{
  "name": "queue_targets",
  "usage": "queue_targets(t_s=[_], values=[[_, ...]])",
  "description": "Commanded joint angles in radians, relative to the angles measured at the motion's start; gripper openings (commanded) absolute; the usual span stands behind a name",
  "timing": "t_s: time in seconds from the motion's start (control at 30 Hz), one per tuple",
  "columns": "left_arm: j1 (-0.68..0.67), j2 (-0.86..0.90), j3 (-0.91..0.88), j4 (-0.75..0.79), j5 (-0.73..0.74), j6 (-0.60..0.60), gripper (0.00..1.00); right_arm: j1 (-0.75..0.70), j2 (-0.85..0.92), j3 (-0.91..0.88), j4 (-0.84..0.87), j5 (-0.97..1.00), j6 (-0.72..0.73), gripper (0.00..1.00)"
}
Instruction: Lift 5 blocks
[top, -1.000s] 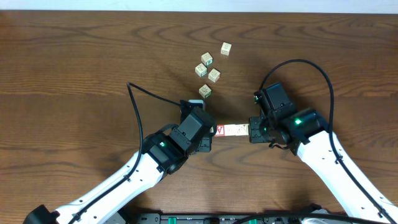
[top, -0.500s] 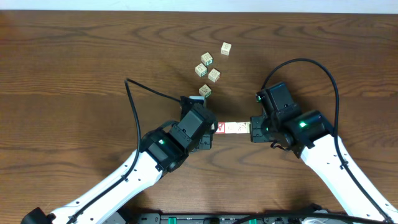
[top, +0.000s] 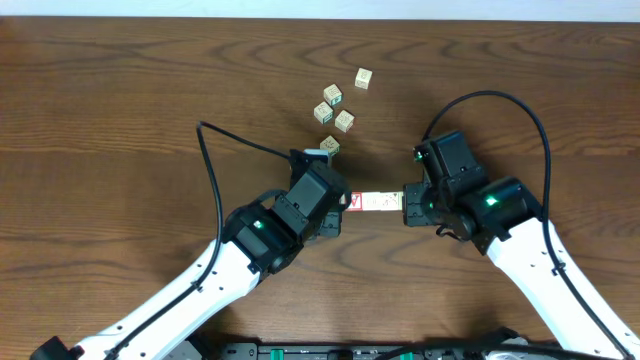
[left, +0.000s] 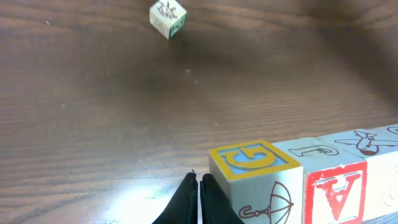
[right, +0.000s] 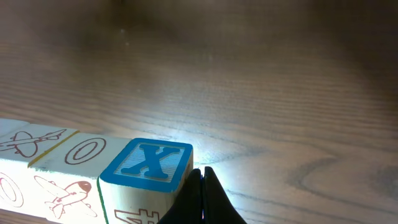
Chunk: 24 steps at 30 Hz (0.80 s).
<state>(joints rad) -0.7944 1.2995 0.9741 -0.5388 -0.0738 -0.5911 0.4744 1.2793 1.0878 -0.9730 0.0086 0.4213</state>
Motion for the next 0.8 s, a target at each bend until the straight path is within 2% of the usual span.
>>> queue_targets(t_s=[0.0,0.77], values=[[-0.041,-0.027,0.108,0.053,0.186,0.034,0.07,0.057,-0.006,0.051,0.029,-0.294,-0.003,0.01],[-0.041,-0.027,0.108,0.052,0.186,0.034,0.07,0.057,-0.006,0.063,0.011,-0.293,-0.003,0.01]])
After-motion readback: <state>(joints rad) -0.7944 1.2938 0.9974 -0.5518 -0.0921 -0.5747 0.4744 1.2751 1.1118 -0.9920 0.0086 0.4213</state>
